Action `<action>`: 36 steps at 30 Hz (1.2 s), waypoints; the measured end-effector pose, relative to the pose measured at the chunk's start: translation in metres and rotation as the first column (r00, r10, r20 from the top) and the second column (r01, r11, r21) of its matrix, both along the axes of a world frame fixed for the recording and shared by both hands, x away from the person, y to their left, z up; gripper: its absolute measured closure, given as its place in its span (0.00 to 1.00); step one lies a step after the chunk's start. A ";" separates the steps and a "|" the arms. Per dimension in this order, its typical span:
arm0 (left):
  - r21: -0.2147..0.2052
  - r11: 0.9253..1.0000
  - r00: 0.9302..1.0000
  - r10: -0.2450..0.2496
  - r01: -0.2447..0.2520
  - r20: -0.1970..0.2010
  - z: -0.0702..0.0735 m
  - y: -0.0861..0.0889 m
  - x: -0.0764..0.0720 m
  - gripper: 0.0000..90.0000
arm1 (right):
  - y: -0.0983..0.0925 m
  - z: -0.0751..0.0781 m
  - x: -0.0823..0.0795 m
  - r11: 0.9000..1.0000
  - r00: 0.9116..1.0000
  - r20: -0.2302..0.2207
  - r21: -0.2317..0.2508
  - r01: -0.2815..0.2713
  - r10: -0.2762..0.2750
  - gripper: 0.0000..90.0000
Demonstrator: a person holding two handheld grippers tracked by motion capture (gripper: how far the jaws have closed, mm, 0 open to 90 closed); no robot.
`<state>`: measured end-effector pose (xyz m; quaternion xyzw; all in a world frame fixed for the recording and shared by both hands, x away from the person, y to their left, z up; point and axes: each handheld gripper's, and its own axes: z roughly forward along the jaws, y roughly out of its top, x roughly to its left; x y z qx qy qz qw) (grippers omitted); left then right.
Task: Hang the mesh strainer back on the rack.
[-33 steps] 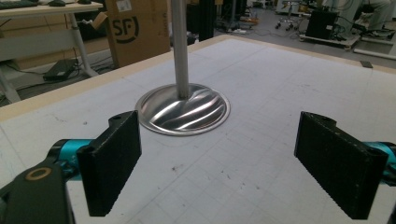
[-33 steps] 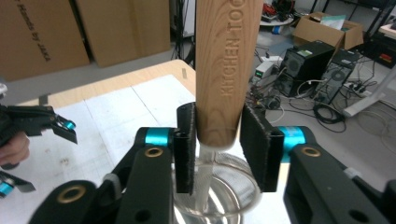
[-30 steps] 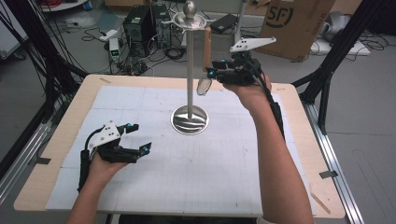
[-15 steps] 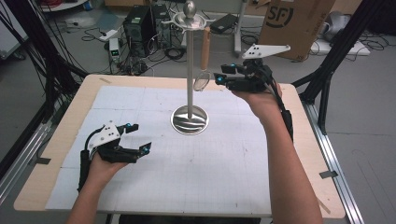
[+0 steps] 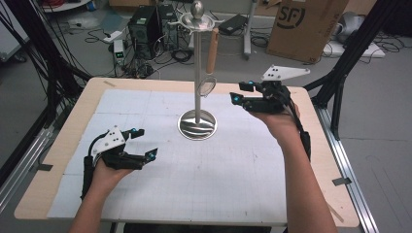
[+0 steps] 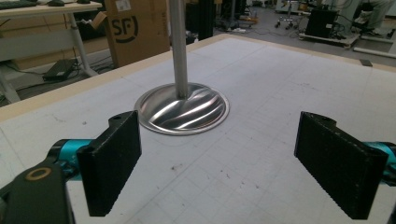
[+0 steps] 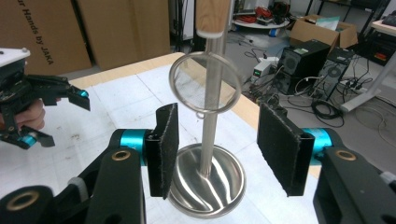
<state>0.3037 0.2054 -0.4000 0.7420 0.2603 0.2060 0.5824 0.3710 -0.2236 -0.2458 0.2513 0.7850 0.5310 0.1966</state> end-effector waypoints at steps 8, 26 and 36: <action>-0.001 1.000 1.000 -0.004 0.004 -0.001 0.000 0.000 0.000 0.17 | -0.008 -0.016 -0.014 1.000 1.000 -0.001 0.016 0.006 -0.006 0.50; -0.003 1.000 1.000 -0.009 0.009 -0.002 -0.001 -0.001 0.000 0.17 | -0.029 -0.058 -0.042 0.997 0.998 0.006 0.056 0.060 -0.061 0.42; 0.004 1.000 1.000 -0.014 0.014 -0.005 -0.002 -0.002 0.000 0.17 | -0.042 -0.082 -0.052 0.992 0.994 -0.029 0.071 0.104 -0.102 0.37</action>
